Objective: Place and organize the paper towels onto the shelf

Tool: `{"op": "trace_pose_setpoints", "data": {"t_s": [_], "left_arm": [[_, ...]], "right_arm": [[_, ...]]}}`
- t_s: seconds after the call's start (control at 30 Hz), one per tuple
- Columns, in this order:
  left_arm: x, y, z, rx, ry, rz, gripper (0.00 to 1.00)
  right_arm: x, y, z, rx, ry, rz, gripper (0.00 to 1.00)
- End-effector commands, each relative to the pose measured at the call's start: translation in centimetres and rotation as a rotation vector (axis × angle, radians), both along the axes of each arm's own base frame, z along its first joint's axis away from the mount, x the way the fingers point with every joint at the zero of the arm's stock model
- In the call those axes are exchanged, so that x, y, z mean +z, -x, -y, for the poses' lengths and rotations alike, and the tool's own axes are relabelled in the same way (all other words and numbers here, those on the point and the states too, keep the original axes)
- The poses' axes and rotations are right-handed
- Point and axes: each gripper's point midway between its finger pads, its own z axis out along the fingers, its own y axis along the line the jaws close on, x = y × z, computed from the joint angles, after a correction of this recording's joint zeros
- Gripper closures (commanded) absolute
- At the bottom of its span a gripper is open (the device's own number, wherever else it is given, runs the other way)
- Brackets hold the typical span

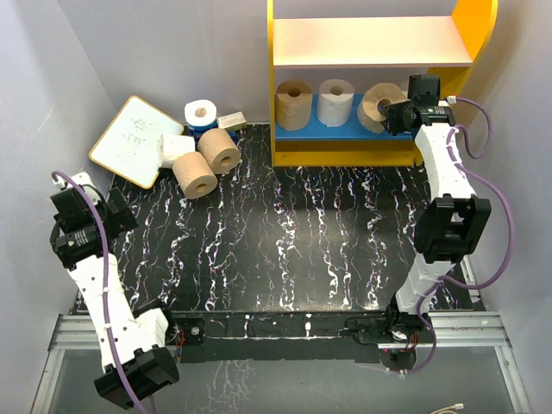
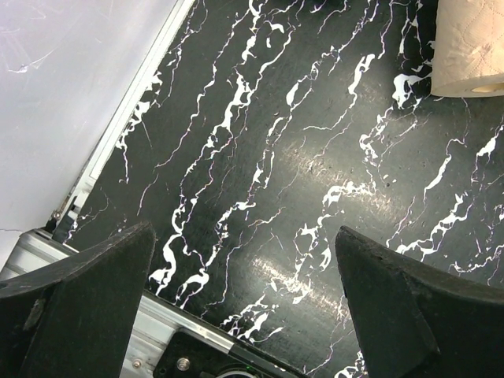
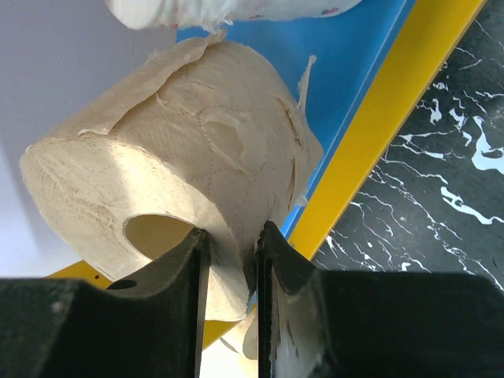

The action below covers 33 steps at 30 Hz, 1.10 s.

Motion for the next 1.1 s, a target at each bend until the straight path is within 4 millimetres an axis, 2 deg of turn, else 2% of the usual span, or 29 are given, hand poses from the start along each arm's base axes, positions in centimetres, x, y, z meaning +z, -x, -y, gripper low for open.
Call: {"op": "trace_pose_setpoints", "data": {"t_s": [0.0,0.23,0.47,0.6,0.87,1.07], "left_arm": [[-0.1,-0.1,-0.4,0.019,0.005,-0.002,0.02],[-0.4,-0.2,-0.4,0.016,0.013,-0.011,0.02],[-0.7,-0.4,-0.4,0.013,0.019,-0.022,0.02],[-0.6,-0.5,-0.3,0.005,0.023,-0.015,0.02],[-0.6,-0.5,-0.2,0.004,0.023,-0.015,0.02],[-0.7,-0.5,-0.2,0.0,0.026,-0.016,0.02]], "right_arm": [[4.7,-2.5,1.0,-0.038,0.019,0.182,1.0],[3.3,-3.1,1.4,-0.047,0.031,0.16,1.0],[2.8,-3.5,1.0,-0.026,0.02,0.163,0.91],[2.8,-3.6,0.6,-0.008,0.01,0.168,0.76],[2.4,-3.7,-0.1,0.03,-0.01,0.177,0.54],[3.7,-3.8,0.1,0.035,0.018,0.207,0.37]]}}
